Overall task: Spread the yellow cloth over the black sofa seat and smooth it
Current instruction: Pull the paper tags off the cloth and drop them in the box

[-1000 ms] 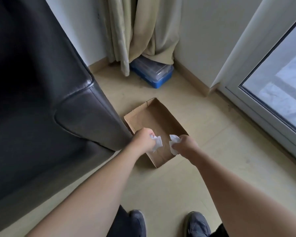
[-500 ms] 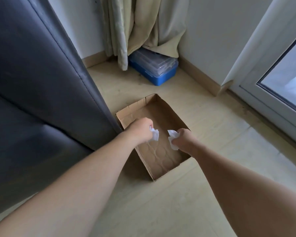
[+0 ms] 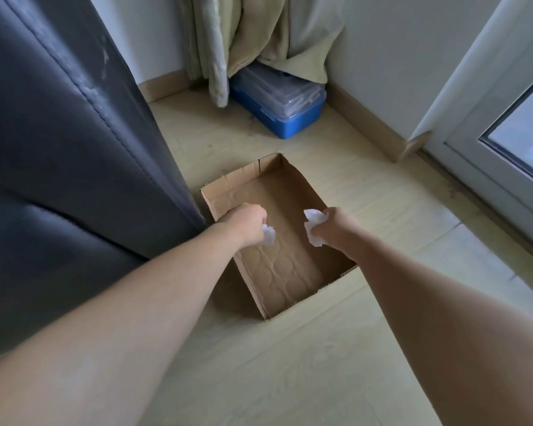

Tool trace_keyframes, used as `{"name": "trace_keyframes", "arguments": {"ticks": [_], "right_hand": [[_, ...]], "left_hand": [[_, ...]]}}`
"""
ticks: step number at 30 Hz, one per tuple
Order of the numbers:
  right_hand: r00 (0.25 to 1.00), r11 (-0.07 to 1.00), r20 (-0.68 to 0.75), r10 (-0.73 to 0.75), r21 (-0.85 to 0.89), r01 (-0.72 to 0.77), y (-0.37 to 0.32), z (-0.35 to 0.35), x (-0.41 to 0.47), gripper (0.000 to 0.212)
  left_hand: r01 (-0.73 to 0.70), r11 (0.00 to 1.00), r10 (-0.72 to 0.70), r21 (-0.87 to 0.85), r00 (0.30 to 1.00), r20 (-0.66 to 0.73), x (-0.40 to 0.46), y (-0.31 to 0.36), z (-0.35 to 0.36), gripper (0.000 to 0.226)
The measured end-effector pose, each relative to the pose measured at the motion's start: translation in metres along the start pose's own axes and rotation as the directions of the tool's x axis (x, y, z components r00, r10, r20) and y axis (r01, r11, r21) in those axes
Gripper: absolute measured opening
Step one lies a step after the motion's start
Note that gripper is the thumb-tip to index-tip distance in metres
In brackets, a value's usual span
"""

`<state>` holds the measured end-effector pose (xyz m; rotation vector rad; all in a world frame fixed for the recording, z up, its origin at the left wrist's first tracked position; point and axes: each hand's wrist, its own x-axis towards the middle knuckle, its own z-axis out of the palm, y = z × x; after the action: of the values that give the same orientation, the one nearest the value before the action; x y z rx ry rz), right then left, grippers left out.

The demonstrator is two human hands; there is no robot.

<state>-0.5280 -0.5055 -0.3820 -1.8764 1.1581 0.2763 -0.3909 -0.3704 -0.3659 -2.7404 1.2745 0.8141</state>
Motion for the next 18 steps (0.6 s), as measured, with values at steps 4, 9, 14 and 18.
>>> {"name": "trace_keyframes", "arguments": {"ticks": [4, 9, 14, 18], "right_hand": [[0.999, 0.997, -0.03, -0.03, 0.071, 0.032, 0.007, 0.006, 0.001, 0.01], [0.996, 0.997, -0.05, -0.078, -0.005, 0.078, 0.004, 0.01, 0.004, 0.024], [0.998, 0.99, 0.052, -0.042, -0.129, 0.048, 0.007, 0.018, 0.005, 0.078], [0.994, 0.964, 0.107, 0.002, -0.265, 0.027, 0.01, 0.022, 0.006, 0.095]], "left_hand": [[0.01, 1.0, -0.012, -0.023, 0.999, -0.052, 0.001, 0.004, 0.006, 0.014], [-0.024, 0.999, 0.022, -0.031, 0.997, -0.069, 0.011, 0.003, 0.013, 0.016], [-0.005, 0.998, 0.006, -0.065, 1.0, 0.018, 0.016, 0.0, 0.026, 0.043], [-0.012, 1.0, 0.013, -0.021, 0.999, 0.037, 0.016, -0.002, 0.026, 0.053]]}}
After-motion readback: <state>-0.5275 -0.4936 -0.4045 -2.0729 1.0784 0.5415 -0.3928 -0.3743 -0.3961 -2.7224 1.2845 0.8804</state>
